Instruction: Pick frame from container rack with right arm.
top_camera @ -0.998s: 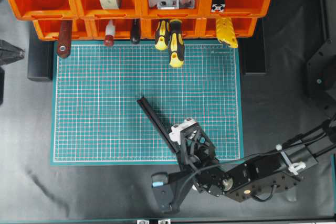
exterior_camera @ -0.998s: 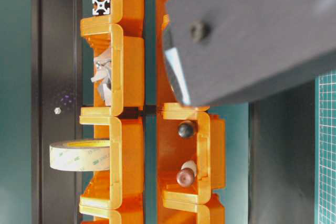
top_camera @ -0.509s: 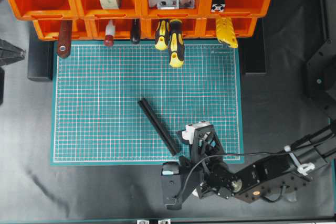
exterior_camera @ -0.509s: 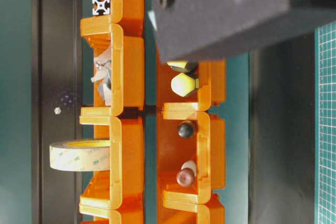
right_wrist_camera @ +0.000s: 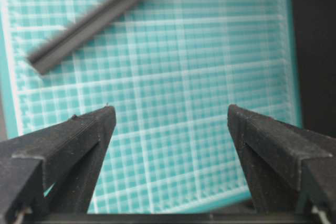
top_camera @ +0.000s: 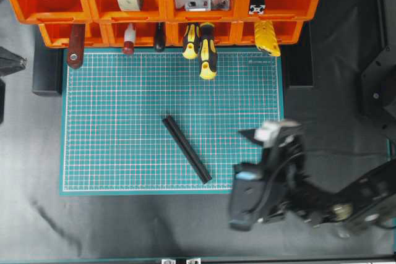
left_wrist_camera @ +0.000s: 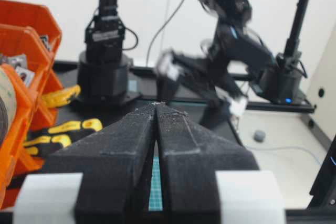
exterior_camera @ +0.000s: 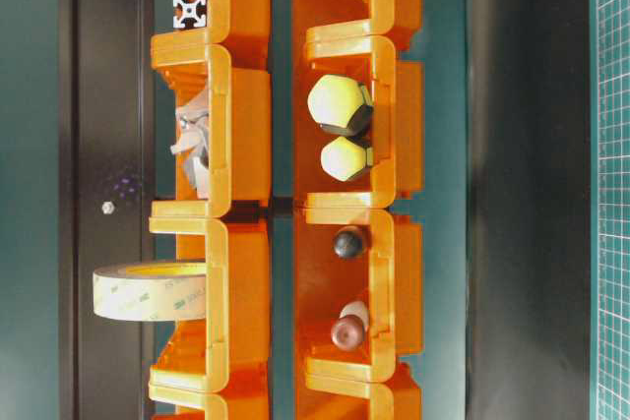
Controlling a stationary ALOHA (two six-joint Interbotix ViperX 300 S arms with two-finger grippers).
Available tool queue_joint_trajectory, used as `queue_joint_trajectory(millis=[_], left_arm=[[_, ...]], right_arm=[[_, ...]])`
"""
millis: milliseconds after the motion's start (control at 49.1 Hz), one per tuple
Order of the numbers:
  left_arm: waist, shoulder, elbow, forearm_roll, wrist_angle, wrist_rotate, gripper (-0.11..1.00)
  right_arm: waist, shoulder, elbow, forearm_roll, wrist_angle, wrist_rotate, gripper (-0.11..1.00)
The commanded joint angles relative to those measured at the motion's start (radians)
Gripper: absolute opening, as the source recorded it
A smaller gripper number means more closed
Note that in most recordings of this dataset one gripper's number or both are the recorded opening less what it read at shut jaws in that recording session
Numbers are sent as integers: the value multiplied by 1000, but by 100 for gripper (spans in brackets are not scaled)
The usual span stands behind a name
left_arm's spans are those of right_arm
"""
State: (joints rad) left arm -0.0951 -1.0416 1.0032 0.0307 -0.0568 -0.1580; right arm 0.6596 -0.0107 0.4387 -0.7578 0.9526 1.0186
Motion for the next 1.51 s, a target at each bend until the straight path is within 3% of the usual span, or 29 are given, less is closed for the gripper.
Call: queue_joint_trajectory(millis=[0, 468, 1038, 1486], left_arm=[[-2, 3, -28, 2, -5, -2, 1], [-2, -11, -26, 3, 12, -6, 1], [0, -25, -23, 3, 66, 5, 1], [5, -44, 20, 3, 44, -8, 1]], right_arm=[[14, -100, 23, -6, 29, 26, 83], [21, -337, 219, -29, -124, 268, 82], [20, -535, 360, -51, -158, 282, 82], [-48, -647, 446, -54, -278, 284, 81]])
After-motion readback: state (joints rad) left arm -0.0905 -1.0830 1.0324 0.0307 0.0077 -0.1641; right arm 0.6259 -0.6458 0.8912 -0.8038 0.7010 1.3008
